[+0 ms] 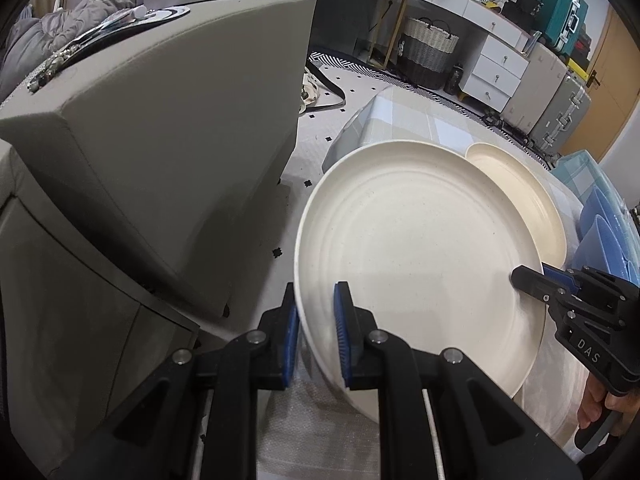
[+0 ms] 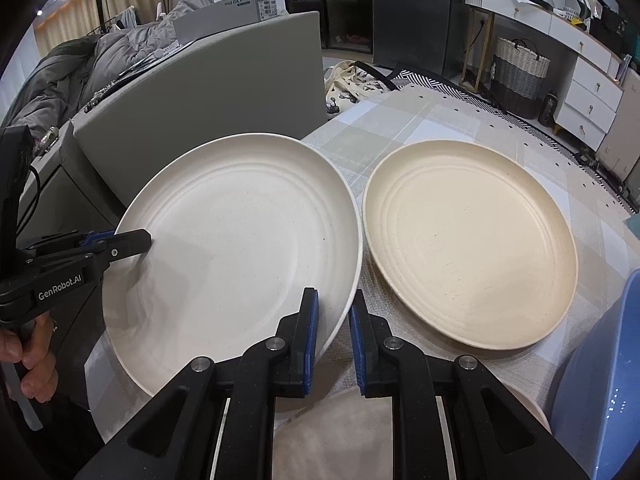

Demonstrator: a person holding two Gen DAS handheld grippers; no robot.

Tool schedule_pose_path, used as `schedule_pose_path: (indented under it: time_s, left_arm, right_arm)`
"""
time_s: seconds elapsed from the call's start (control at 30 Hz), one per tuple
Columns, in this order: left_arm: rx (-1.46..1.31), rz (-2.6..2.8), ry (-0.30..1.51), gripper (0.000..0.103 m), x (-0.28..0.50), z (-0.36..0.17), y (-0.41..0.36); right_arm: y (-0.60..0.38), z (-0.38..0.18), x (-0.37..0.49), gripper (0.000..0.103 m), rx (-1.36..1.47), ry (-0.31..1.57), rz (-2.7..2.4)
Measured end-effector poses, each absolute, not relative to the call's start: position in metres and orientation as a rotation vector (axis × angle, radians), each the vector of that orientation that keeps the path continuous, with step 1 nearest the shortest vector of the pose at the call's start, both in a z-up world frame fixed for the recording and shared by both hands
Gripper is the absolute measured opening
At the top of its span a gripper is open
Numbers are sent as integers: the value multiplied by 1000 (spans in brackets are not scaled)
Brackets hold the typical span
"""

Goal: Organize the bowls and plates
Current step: 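Lift the held plate with both grippers and carry it over the other large plate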

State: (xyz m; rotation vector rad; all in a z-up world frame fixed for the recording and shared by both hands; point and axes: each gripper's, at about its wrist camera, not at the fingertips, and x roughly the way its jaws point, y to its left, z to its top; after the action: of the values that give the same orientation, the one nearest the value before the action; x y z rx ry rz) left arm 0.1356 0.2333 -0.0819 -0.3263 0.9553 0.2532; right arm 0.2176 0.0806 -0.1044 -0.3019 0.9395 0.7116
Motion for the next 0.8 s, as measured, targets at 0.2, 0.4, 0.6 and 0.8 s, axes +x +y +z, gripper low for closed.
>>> schedule_pose_path:
  time_s: [0.2,0.4,0.6,0.8]
  left_arm:
    - [-324,244,933,14,132,-70,228]
    - [-313,222,914,15,131,-58,217]
    - [-302,210,904,15,129,-48,207]
    - [-284,195,900,14,130,-43,194]
  right_arm:
    - [73,-96,212,15,-290,927,703]
    - [60,-85,207,15,-270,919,693]
    - [49,-73,198,15,-265,908,681]
    - [34,-67,190,16,-258,907,667]
